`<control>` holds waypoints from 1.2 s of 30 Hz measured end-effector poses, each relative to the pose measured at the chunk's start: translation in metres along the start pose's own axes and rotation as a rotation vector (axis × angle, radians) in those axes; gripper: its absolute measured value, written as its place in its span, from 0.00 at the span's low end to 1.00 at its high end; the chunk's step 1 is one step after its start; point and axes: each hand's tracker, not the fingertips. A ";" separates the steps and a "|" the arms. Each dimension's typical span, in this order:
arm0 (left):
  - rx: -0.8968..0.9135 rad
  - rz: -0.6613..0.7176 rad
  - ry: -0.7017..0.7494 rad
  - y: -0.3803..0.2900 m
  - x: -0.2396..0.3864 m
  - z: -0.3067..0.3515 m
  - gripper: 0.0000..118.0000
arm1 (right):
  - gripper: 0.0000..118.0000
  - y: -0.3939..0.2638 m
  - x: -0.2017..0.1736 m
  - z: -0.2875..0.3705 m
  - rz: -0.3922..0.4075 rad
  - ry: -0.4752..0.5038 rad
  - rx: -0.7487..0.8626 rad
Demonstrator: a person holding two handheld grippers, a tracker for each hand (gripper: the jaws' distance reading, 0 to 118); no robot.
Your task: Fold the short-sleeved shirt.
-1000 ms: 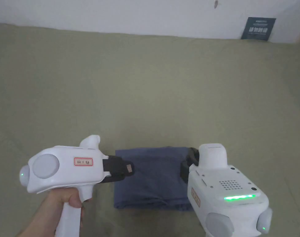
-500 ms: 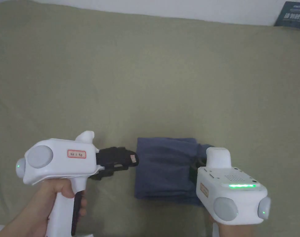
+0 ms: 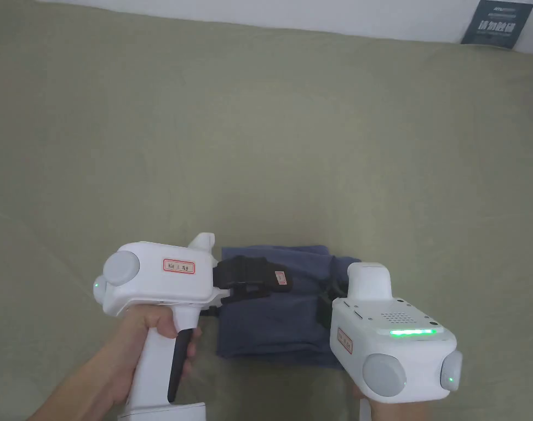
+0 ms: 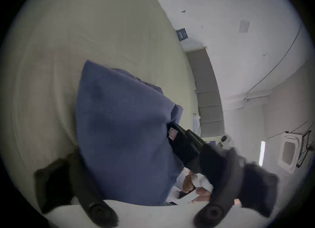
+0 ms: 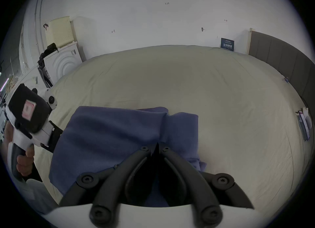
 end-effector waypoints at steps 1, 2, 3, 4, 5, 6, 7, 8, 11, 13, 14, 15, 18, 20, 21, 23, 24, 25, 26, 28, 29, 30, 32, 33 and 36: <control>0.005 -0.002 0.055 0.001 0.000 0.001 0.51 | 0.06 0.000 0.000 0.000 -0.002 0.000 0.002; 0.028 0.002 0.154 0.000 0.000 0.000 0.18 | 0.06 0.000 0.000 0.000 -0.002 0.000 0.002; 0.023 -0.011 0.153 -0.002 -0.002 -0.002 0.19 | 0.06 0.001 0.000 0.002 -0.001 0.018 0.002; 0.009 0.012 0.105 -0.002 -0.004 -0.002 0.19 | 0.06 0.002 -0.002 0.004 0.011 0.002 0.004; 0.022 0.037 0.099 -0.001 -0.002 -0.002 0.19 | 0.06 0.002 -0.004 0.008 0.019 -0.002 0.012; 0.022 0.027 0.107 0.000 -0.004 -0.001 0.19 | 0.06 0.004 -0.004 0.016 0.020 -0.007 0.031; 0.022 0.014 0.115 0.001 -0.004 0.000 0.19 | 0.06 0.005 -0.004 0.025 0.013 -0.007 0.055; 0.021 0.011 0.123 0.001 -0.002 0.000 0.19 | 0.06 0.007 -0.003 0.036 0.006 -0.011 0.085; 0.017 0.007 0.129 0.002 0.004 0.006 0.19 | 0.06 0.014 0.000 0.070 0.036 -0.057 0.179; 0.016 -0.012 0.135 0.002 0.007 0.009 0.19 | 0.06 0.021 0.001 0.093 0.057 -0.082 0.238; 0.016 -0.012 0.139 0.001 0.011 0.012 0.19 | 0.06 0.023 0.002 0.101 0.068 -0.093 0.257; 0.018 -0.015 0.148 0.001 0.013 0.015 0.19 | 0.06 0.025 0.002 0.111 0.075 -0.112 0.291; 0.024 -0.029 0.165 -0.002 0.020 0.028 0.19 | 0.06 0.032 0.000 0.131 0.094 -0.151 0.362; 0.034 -0.034 0.177 -0.003 0.023 0.041 0.19 | 0.06 0.034 -0.004 0.143 0.088 -0.160 0.389; 0.038 -0.042 0.186 -0.002 0.024 0.050 0.19 | 0.06 0.037 -0.007 0.147 0.071 -0.157 0.405; 0.045 -0.050 0.198 -0.004 0.030 0.070 0.19 | 0.06 0.040 -0.017 0.152 0.073 -0.156 0.423; 0.059 -0.055 0.210 -0.002 0.028 0.084 0.19 | 0.06 0.044 -0.024 0.151 0.086 -0.149 0.423; 0.074 -0.058 0.226 0.000 0.026 0.098 0.19 | 0.06 0.046 -0.032 0.149 0.102 -0.140 0.431; 0.086 -0.062 0.240 0.001 0.026 0.112 0.19 | 0.06 0.048 -0.041 0.146 0.118 -0.123 0.440; 0.120 -0.051 0.267 0.006 0.016 0.149 0.19 | 0.06 0.056 -0.068 0.137 0.150 -0.076 0.444; 0.133 -0.042 0.277 0.008 0.010 0.166 0.19 | 0.06 0.059 -0.080 0.132 0.153 -0.043 0.448; 0.156 -0.033 0.296 0.012 0.003 0.186 0.19 | 0.06 0.063 -0.097 0.126 0.153 -0.004 0.457; 0.191 -0.017 0.337 0.017 -0.014 0.228 0.19 | 0.06 0.072 -0.132 0.112 0.177 0.067 0.455; 0.209 -0.004 0.360 0.020 -0.024 0.252 0.19 | 0.06 0.076 -0.151 0.102 0.188 0.099 0.461; 0.259 0.030 0.417 0.030 -0.051 0.318 0.19 | 0.06 0.089 -0.210 0.077 0.184 0.222 0.453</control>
